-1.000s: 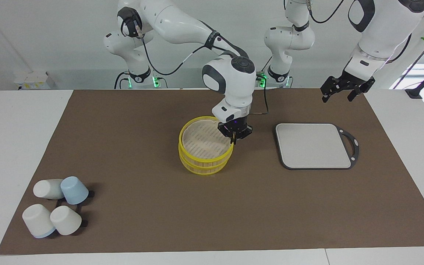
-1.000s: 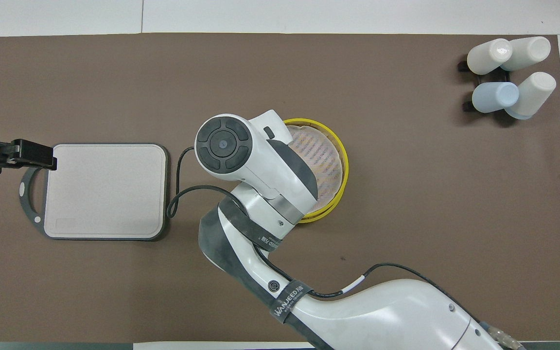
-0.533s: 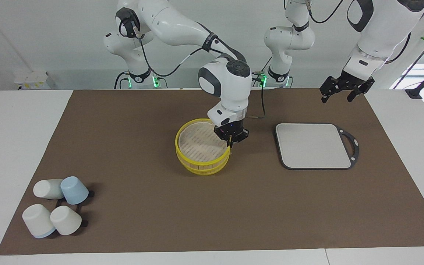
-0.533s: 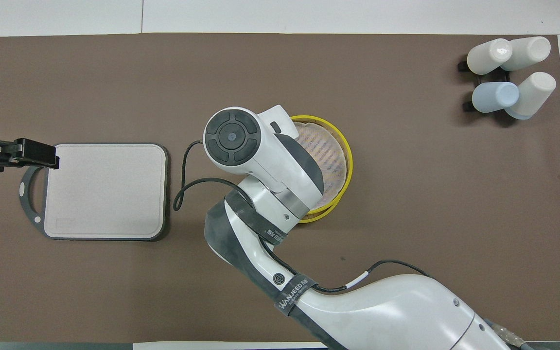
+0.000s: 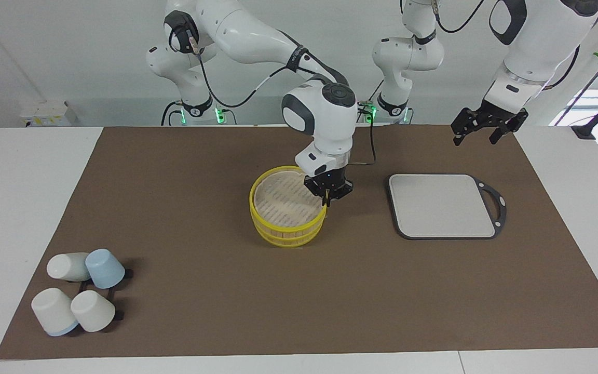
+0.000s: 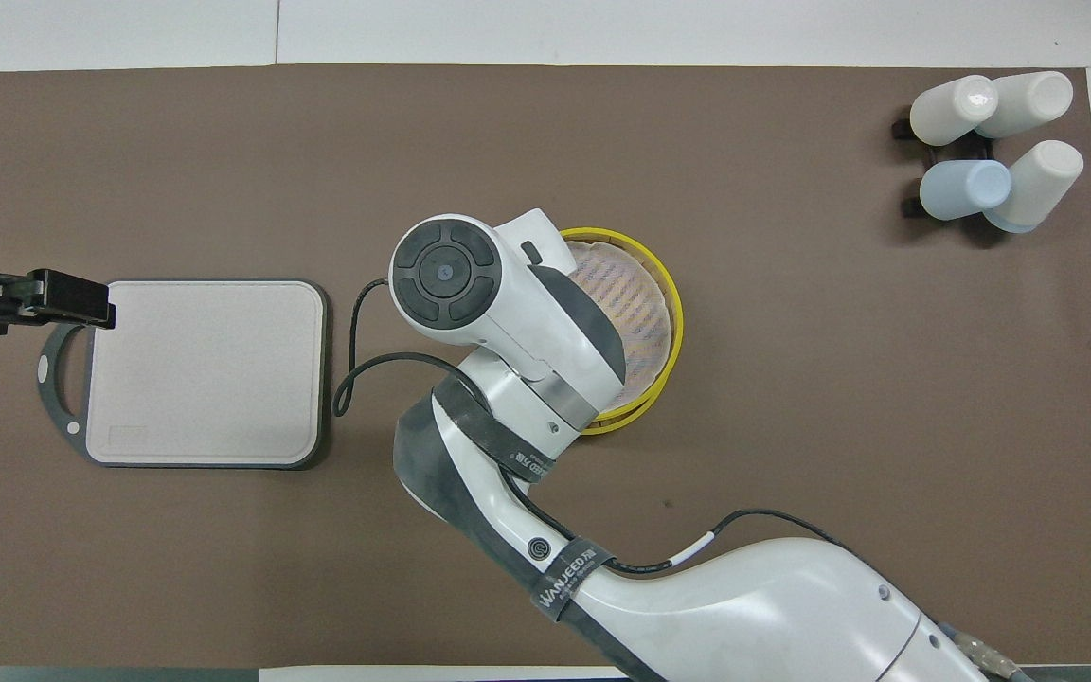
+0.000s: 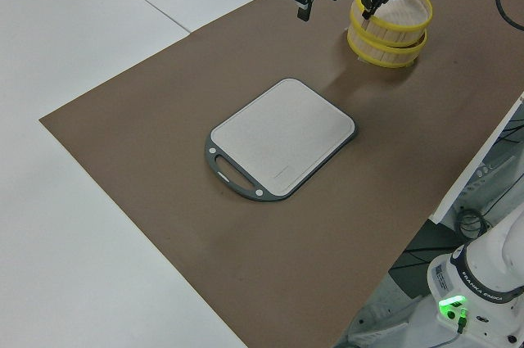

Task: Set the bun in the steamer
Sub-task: 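Lower the lid onto the steamer and press it down with the right gripper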

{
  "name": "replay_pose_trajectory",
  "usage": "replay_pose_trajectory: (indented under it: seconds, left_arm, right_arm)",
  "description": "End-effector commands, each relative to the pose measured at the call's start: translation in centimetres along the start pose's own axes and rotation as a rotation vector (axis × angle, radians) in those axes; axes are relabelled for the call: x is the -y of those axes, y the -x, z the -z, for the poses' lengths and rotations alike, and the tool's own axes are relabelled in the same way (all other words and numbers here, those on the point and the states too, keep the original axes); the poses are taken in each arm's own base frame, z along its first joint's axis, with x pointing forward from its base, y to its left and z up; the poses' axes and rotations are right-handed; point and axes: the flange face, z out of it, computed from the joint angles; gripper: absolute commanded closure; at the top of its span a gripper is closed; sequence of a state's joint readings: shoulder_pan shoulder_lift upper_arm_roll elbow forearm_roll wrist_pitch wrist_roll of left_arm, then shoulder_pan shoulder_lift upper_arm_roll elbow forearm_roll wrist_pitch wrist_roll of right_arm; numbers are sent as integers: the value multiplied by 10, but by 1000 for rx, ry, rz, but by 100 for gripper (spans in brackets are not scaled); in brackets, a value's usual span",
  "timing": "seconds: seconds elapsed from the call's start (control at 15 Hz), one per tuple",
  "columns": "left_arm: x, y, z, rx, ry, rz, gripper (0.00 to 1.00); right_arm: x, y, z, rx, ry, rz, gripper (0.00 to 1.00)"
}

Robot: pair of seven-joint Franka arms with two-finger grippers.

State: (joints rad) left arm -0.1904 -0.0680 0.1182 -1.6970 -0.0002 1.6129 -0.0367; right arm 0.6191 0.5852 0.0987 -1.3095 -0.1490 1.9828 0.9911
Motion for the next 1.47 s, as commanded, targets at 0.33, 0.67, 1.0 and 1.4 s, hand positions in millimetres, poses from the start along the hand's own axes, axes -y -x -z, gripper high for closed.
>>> replay_pose_trajectory:
  seconds: [0.33, 0.67, 1.0, 1.4]
  left_arm:
    - [0, 0, 1, -13, -3, -9, 0]
    - [-3, -1, 2, -19, -3, -9, 0]
    - [-5, -1, 2, -21, -4, -12, 0]
    - [-5, -1, 3, -21, -4, -12, 0]
  right_arm:
    - [-3, -2, -6, 23, -3, -14, 100]
    - [-1, 3, -5, 32, 5, -9, 100]
    - [2, 8, -4, 33, 7, -4, 100]
    - [1, 10, -9, 35, 11, 1, 100]
